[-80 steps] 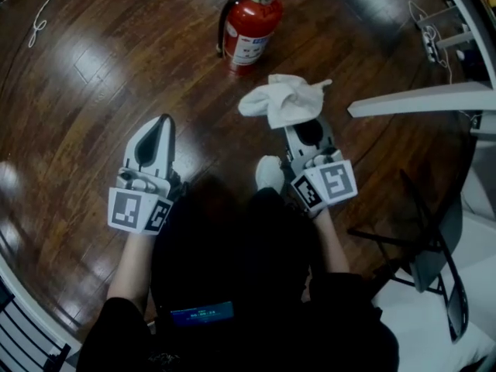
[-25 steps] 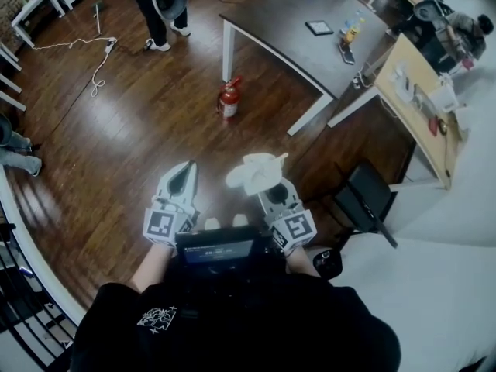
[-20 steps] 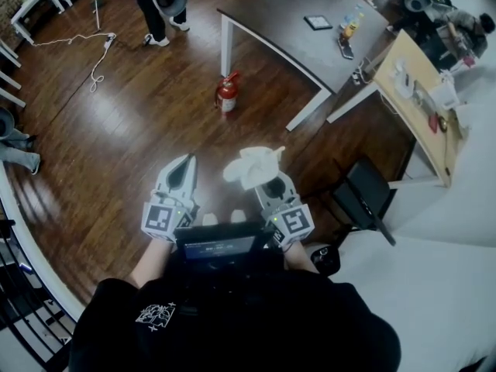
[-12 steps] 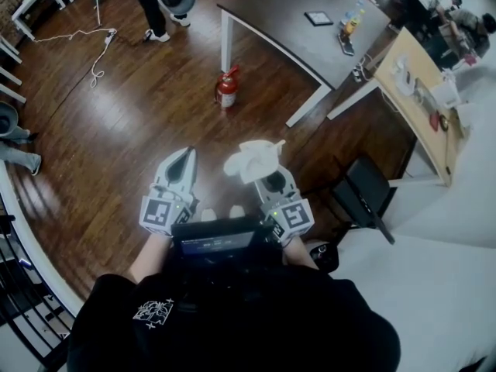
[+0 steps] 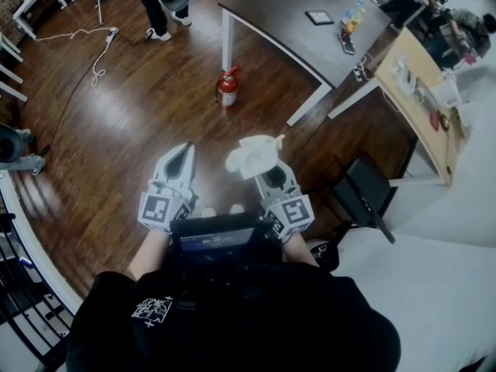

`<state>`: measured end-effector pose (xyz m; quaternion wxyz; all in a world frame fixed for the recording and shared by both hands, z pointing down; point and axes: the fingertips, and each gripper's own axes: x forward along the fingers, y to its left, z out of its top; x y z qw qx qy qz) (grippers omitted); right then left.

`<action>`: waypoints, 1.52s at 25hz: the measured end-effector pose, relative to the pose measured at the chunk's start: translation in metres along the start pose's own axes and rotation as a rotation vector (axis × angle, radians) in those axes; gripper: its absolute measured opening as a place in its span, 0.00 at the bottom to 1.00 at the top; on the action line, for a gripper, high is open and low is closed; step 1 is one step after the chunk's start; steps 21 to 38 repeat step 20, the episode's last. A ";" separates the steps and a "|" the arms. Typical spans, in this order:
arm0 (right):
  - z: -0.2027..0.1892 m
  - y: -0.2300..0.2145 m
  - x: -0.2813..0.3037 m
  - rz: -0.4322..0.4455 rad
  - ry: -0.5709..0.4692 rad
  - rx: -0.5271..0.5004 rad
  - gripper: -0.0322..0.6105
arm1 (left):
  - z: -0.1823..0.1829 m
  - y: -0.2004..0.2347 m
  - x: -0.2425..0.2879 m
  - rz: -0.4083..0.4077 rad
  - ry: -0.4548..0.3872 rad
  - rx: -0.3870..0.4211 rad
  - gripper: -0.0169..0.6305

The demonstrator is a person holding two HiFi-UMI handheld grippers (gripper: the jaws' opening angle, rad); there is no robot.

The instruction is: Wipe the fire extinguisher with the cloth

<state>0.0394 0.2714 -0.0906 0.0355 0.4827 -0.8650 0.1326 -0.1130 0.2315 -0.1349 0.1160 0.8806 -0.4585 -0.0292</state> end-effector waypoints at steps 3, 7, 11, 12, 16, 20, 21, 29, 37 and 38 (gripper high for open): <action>0.001 0.000 0.000 -0.001 -0.003 -0.004 0.23 | 0.000 -0.001 0.000 0.002 0.001 -0.003 0.03; 0.003 0.001 -0.001 -0.003 -0.001 -0.004 0.23 | 0.003 0.000 0.000 0.000 0.000 -0.004 0.03; 0.004 0.001 -0.001 -0.010 0.003 -0.002 0.23 | 0.006 0.000 0.000 0.000 0.001 -0.006 0.03; 0.003 0.000 -0.001 -0.010 0.004 -0.003 0.23 | 0.005 0.000 0.000 0.001 0.002 -0.006 0.03; 0.003 0.001 0.000 -0.005 0.006 -0.006 0.23 | 0.004 0.001 -0.001 0.003 0.003 -0.003 0.03; 0.004 0.002 -0.001 0.000 0.014 -0.012 0.23 | 0.006 0.000 -0.001 0.009 0.004 -0.004 0.03; 0.004 0.002 -0.001 0.000 0.014 -0.012 0.23 | 0.006 0.000 -0.001 0.009 0.004 -0.004 0.03; 0.004 0.002 -0.001 0.000 0.014 -0.012 0.23 | 0.006 0.000 -0.001 0.009 0.004 -0.004 0.03; 0.004 0.002 -0.001 0.000 0.014 -0.012 0.23 | 0.006 0.000 -0.001 0.009 0.004 -0.004 0.03; 0.004 0.002 -0.001 0.000 0.014 -0.012 0.23 | 0.006 0.000 -0.001 0.009 0.004 -0.004 0.03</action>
